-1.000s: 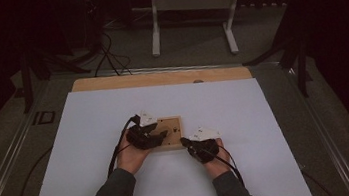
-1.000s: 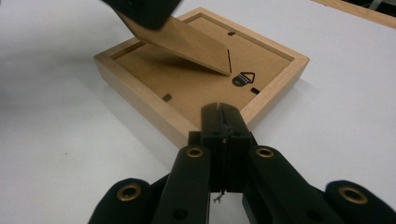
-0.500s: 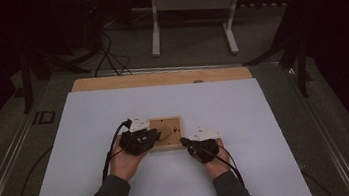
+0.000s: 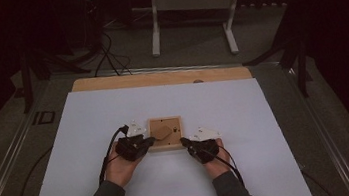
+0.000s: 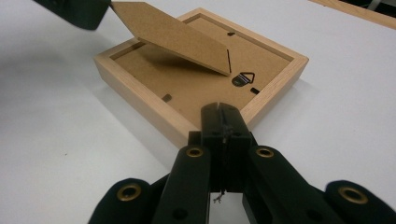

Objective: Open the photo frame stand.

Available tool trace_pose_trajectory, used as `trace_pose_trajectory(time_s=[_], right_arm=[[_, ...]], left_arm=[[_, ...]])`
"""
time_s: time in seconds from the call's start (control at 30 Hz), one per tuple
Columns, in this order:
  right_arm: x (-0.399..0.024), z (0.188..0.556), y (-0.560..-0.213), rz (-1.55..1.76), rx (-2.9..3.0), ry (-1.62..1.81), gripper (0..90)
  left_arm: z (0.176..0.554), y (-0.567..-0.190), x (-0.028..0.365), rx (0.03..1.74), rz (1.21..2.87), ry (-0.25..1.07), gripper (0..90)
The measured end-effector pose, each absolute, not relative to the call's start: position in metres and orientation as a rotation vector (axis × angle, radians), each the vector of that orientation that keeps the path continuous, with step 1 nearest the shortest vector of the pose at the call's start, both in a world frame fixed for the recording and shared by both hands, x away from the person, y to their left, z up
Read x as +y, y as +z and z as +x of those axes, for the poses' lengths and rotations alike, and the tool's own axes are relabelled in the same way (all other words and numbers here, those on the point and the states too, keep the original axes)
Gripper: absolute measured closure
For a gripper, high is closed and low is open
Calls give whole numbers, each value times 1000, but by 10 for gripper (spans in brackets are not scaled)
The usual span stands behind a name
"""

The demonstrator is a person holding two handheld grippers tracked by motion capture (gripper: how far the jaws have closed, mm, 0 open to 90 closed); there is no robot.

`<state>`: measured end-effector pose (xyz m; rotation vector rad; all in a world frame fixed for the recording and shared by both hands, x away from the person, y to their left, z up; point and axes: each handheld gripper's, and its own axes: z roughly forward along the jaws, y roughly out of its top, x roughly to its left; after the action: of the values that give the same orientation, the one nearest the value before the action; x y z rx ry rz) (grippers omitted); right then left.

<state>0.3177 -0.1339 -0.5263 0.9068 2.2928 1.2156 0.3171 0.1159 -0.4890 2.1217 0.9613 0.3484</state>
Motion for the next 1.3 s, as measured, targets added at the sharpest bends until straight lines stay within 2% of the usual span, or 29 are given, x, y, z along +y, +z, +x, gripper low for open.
trace_pose_trajectory(time_s=[0.37,0.77,1.03,1.2,1.3], right_arm=[[-134,318,-526,904,2293,1215,898],[-134,318,-526,903,2291,1216,898],[-134,318,-527,901,2292,1217,898],[-134,318,-527,901,2293,1216,898],[-134,318,-527,899,2292,1216,898]], left_arm=[[314,-496,112,953,2170,353,894],[324,-487,111,1018,2076,351,856],[332,-484,104,1007,2104,339,776],[334,-485,103,1014,2088,281,651],[336,-484,102,1028,2087,258,612]])
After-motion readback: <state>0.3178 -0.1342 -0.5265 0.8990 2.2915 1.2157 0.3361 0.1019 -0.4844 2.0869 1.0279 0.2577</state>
